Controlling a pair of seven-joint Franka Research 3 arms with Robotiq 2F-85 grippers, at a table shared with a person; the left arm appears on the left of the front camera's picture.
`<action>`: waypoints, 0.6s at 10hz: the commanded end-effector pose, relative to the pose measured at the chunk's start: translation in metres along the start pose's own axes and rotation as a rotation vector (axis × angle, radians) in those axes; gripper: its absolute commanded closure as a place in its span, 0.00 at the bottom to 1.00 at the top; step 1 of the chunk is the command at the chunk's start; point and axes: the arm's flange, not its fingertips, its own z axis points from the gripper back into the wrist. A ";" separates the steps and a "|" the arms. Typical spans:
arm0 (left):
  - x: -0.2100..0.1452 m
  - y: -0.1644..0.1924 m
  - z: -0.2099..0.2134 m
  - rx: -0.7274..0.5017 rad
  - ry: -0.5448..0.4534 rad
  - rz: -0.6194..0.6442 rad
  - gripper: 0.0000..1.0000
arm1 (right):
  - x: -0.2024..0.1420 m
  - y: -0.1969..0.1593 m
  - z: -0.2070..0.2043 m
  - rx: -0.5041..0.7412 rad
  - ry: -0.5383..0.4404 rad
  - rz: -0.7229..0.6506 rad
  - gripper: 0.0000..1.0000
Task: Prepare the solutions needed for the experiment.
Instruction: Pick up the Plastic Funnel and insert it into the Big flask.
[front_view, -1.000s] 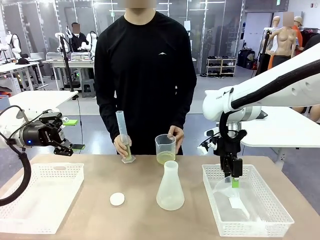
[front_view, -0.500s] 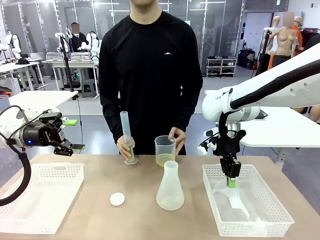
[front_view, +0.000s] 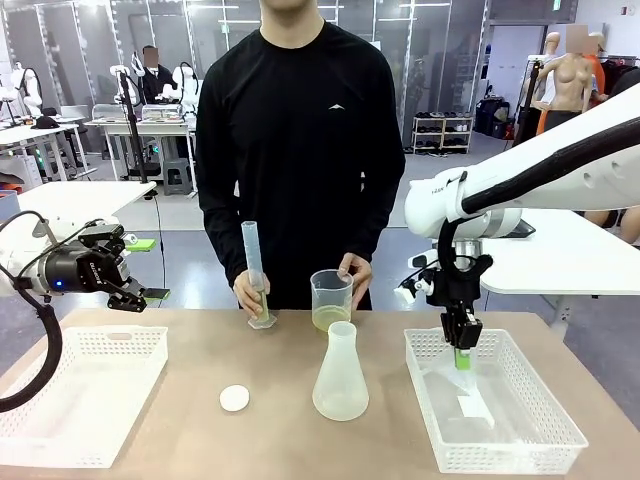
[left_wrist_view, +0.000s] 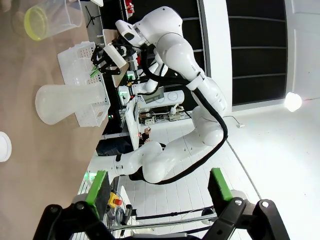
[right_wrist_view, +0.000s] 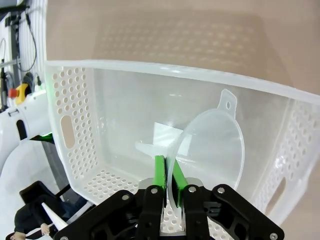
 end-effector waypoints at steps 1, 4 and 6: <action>-0.001 -0.002 -0.001 -0.005 0.004 -0.002 0.00 | 0.002 0.030 0.007 -0.134 0.017 -0.045 1.00; -0.001 -0.002 -0.001 -0.005 0.004 -0.002 0.00 | 0.005 0.087 0.048 -0.425 -0.007 -0.122 1.00; -0.001 -0.002 -0.001 -0.005 0.004 -0.002 0.00 | 0.007 0.134 0.076 -0.620 -0.030 -0.135 1.00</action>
